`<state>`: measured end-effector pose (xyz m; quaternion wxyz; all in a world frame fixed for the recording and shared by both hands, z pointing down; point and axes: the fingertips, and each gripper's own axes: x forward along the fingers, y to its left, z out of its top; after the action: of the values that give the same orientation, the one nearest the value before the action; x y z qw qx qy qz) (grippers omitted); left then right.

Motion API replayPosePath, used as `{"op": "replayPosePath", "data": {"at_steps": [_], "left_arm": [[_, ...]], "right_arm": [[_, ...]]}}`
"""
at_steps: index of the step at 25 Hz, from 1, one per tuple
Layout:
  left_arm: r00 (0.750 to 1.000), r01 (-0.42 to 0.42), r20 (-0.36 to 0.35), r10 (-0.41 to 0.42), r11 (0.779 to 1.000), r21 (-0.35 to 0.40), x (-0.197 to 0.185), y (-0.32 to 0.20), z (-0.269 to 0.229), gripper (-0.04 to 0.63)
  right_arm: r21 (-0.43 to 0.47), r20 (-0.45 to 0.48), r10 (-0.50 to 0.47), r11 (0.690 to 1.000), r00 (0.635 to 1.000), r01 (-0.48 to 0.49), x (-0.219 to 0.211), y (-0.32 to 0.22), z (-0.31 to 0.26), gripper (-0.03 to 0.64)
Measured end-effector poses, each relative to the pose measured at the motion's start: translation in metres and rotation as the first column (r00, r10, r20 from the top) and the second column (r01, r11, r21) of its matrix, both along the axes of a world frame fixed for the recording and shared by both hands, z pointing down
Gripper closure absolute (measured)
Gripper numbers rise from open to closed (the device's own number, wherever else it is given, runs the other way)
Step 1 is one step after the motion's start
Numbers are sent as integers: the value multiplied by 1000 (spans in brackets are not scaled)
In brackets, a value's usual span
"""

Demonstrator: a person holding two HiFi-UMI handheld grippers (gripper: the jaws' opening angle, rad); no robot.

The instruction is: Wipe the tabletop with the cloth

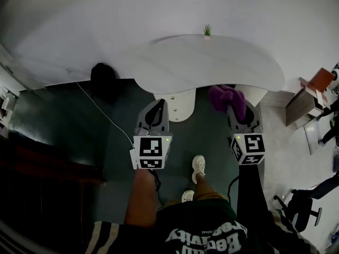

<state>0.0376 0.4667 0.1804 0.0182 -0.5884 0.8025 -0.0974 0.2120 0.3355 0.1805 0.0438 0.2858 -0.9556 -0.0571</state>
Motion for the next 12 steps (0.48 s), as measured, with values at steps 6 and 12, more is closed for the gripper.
{"op": "replayPosePath", "data": {"at_steps": [6,12], "left_arm": [[999,33,10,-33,999,-14,-42,-67,1,595],[998,66,13,-66,997,-28,-87,-136,-3,595]], "right_arm": [[-11,18,-45,999,999,45,-48,-73,1,486],[-35,35,-90,995,995,92,-100,-152,1,486]]}}
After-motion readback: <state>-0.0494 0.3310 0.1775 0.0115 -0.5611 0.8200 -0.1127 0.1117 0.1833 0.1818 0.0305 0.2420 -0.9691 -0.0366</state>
